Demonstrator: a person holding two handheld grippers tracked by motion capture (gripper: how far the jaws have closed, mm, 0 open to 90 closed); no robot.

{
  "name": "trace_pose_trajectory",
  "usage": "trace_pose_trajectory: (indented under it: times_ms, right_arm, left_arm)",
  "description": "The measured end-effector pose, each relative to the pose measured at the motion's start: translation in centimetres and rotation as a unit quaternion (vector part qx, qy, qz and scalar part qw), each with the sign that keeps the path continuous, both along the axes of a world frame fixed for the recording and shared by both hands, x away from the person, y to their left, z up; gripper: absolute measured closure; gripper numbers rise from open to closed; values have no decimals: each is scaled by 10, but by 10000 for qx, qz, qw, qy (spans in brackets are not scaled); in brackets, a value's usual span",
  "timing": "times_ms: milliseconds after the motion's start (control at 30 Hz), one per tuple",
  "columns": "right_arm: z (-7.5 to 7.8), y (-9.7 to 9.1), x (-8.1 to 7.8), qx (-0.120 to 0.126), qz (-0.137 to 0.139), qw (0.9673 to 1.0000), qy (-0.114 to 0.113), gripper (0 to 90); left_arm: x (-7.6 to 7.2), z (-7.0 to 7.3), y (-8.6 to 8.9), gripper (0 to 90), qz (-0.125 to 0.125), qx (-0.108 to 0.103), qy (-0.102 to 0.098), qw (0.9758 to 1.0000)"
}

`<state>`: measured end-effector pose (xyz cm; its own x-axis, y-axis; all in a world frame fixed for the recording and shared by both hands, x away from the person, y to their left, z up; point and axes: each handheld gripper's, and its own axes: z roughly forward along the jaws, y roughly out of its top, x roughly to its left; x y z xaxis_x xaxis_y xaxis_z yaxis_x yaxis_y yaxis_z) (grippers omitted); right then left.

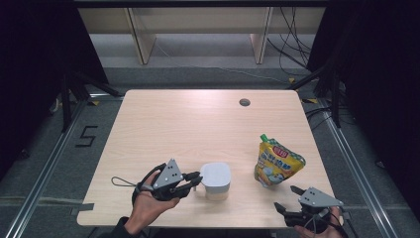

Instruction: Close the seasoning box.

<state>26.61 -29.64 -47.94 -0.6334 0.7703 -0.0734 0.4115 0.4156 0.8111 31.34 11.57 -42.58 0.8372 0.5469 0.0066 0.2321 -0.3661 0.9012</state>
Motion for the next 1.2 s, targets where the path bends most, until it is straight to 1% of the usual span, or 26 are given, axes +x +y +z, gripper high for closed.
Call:
trace_pose_trajectory:
  times_ms: [33, 67, 100, 133, 167, 233, 300, 367, 400, 467, 567, 633, 667, 733, 800, 833, 867, 900, 933, 967, 1000, 1067, 1100, 1133, 1167, 1200]
  right_arm:
    - [0, 0, 0, 0, 0, 10000, 0, 221]
    - [0, 0, 0, -5, -8, 10000, 11, 221]
    - [0, 0, 0, -20, 17, 10000, 1, 222]
    - [0, 0, 0, 7, 16, 10000, 5, 221]
    - [0, 0, 0, 36, 26, 10000, 15, 222]
    - [0, 0, 0, 24, 14, 10000, 9, 222]
    - [0, 0, 1, -10, 34, 10000, 3, 221]
    - [0, 0, 0, 64, 2, 10000, 39, 222]
    - [0, 0, 0, 65, 21, 10000, 29, 221]
    - [0, 1, 0, 34, 6, 10000, 33, 222]
    - [0, 2, -1, 51, -46, 9999, 84, 221]
    - [0, 1, 0, 1, -4, 10000, 23, 221]
    - [0, 1, 0, 10, 0, 10000, 41, 221]
    - [0, 2, -1, 45, -46, 9999, 92, 222]
    - [0, 2, -1, 61, -43, 9999, 97, 221]
    - [-1, 1, 0, 91, 63, 9999, 76, 221]
    - [-1, 1, 0, 74, 51, 9999, 64, 220]
    - [0, 1, 0, 24, 9, 10000, 56, 220]
    - [0, 1, -1, 21, 6, 10000, 45, 220]
    - [0, 3, -3, 114, -66, 9997, 207, 220]
    - [0, 3, -3, 126, -53, 9997, 205, 221]
    - [0, 2, -2, 114, 17, 9998, 159, 221]
    - [-1, 2, 0, 154, 139, 9997, 152, 221]
    - [-1, 2, 1, 121, 141, 9998, 117, 221]
    - [-2, 4, -2, 169, -7, 9997, 195, 221]
    - [-2, 4, -2, 112, 32, 9997, 199, 221]
  left_arm:
    - [0, 0, 0, 681, 0, 0, 0, 10000]
    - [0, -1, 3, 681, 123, -83, 87, 9999]
    - [1, -2, 6, 647, 104, -91, 88, 9999]
    - [1, -3, 8, 607, 178, -150, 167, 9996]
    - [2, -5, 14, 533, 261, -186, 196, 9993]
    - [3, -9, 20, 479, 289, -298, 263, 9988]
    - [2, -12, 24, 428, 428, -264, 323, 9982]
    - [2, -17, 28, 393, 420, -226, 324, 9983]
    - [2, -17, 28, 385, 420, -226, 324, 9983]
    - [0, -25, 34, 372, 448, -151, 392, 9981]
    - [-2, -32, 37, 354, 476, -180, 476, 9976]
    - [-3, -34, 40, 345, 479, -126, 487, 9976]
    - [-4, -36, 41, 340, 493, -175, 518, 9973]
    - [-7, -37, 42, 335, 557, -135, 565, 9968]
    - [-9, -39, 43, 322, 512, -78, 541, 9972]
    - [-11, -41, 44, 310, 446, -47, 559, 9974]
    - [-13, -43, 43, 304, 487, -80, 658, 9966]
    - [-15, -44, 43, 297, 482, -73, 686, 9965]
    - [-16, -46, 43, 293, 467, -52, 665, 9967]
    - [-17, -47, 43, 293, 443, -46, 666, 9968]
    - [-19, -48, 44, 293, 484, -12, 727, 9962]
    - [-22, -48, 45, 292, 485, 28, 717, 9962]
    - [-23, -49, 46, 290, 468, 64, 675, 9966]
    - [-23, -50, 46, 288, 430, 89, 609, 9972]
    - [-25, -51, 46, 286, 486, 94, 724, 9961]
    - [-26, -54, 44, 286, 479, 12, 707, 9963]
